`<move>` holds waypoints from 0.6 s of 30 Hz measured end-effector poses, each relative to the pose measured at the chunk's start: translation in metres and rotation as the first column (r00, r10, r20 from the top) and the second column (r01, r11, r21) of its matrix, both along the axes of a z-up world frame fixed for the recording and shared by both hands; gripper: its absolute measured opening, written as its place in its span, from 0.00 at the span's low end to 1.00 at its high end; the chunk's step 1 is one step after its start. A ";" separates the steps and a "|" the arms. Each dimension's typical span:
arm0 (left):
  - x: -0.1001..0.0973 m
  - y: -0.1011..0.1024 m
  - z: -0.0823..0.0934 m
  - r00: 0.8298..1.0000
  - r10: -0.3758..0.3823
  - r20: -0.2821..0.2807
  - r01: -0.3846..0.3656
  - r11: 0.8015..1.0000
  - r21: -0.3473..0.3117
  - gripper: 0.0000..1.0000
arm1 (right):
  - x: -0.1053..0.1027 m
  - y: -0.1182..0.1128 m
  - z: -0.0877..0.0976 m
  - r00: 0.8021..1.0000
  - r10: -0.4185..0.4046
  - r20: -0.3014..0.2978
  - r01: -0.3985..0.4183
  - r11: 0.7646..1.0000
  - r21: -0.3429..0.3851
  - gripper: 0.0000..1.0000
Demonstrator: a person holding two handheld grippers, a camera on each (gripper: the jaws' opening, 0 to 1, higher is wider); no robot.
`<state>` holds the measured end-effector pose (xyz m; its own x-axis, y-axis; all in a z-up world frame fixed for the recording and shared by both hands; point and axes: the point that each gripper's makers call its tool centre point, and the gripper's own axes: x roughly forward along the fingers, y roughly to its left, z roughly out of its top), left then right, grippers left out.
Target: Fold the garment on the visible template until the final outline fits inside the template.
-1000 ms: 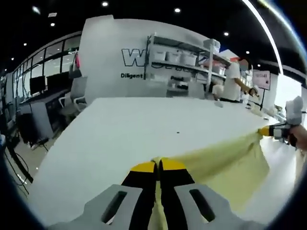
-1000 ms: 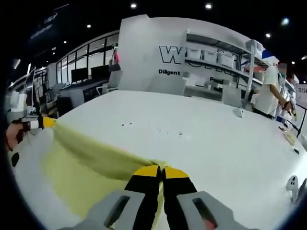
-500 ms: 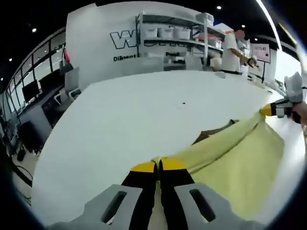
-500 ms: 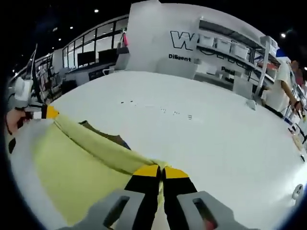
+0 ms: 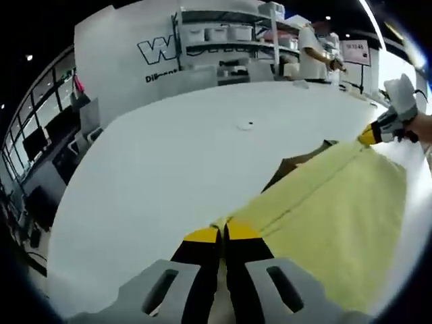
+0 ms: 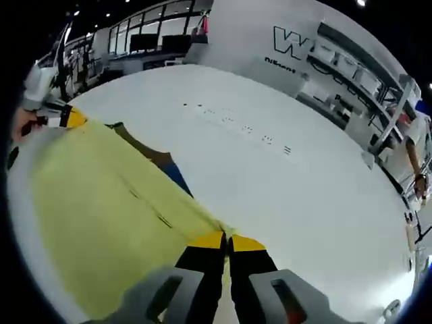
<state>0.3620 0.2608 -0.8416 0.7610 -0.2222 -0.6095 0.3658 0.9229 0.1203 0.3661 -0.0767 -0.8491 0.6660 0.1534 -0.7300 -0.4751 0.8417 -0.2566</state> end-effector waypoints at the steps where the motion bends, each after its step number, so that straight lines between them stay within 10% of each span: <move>1: 0.001 0.000 0.000 1.000 0.001 -0.004 -0.001 1.000 -0.003 0.00 | 0.000 0.000 0.000 1.000 0.007 -0.003 -0.007 1.000 -0.011 0.00; 6: 0.000 0.001 -0.001 0.999 -0.045 -0.006 0.046 0.998 0.053 0.00 | -0.006 0.001 0.000 0.993 0.122 0.000 -0.120 0.983 -0.139 0.00; 18: -0.022 0.007 -0.002 0.999 -0.047 -0.022 0.047 0.998 0.033 0.00 | -0.035 -0.003 -0.004 0.992 0.100 -0.078 -0.103 0.994 -0.035 0.00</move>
<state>0.3404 0.2677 -0.8438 0.7368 -0.2364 -0.6334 0.4114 0.9002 0.1427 0.3311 -0.0802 -0.8528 0.5908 0.1882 -0.7846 -0.5771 0.7781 -0.2479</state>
